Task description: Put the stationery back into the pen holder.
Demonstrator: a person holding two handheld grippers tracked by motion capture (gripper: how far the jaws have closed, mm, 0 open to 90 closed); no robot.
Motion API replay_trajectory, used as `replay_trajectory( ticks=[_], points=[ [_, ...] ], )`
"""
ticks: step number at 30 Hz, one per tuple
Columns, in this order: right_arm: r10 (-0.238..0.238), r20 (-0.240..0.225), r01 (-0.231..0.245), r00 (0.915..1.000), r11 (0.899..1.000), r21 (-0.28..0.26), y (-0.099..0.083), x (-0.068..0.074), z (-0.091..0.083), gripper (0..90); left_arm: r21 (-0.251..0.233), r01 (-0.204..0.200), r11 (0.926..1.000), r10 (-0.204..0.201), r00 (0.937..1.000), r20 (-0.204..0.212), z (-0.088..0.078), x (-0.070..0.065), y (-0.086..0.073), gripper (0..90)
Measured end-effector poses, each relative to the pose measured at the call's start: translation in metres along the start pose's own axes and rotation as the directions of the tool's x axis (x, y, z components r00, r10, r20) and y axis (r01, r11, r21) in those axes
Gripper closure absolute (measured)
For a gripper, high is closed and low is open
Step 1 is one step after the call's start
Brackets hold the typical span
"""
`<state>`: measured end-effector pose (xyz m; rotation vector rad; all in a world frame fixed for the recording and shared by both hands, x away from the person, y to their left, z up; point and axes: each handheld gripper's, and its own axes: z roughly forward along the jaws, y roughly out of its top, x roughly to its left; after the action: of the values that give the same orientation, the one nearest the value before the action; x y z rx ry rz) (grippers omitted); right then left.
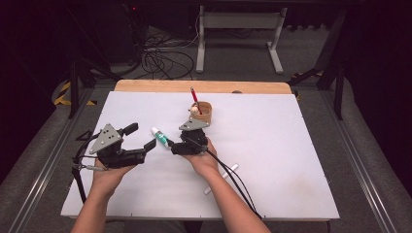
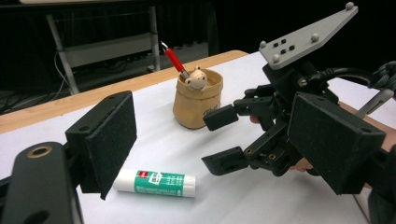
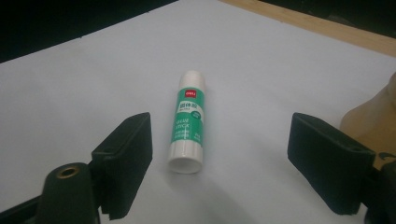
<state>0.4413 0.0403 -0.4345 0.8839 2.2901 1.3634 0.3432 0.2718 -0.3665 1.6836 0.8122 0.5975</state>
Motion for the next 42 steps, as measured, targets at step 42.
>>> replay_trajectory(
  ticks=[42],
  points=[
    [0.016,0.001,-0.016,0.9999,0.986,0.168,-0.003,0.018,0.046,39.3,-0.006,0.006,1.0000,-0.006,1.0000,-0.005,-0.003,0.004,0.000,16.6]
  ],
)
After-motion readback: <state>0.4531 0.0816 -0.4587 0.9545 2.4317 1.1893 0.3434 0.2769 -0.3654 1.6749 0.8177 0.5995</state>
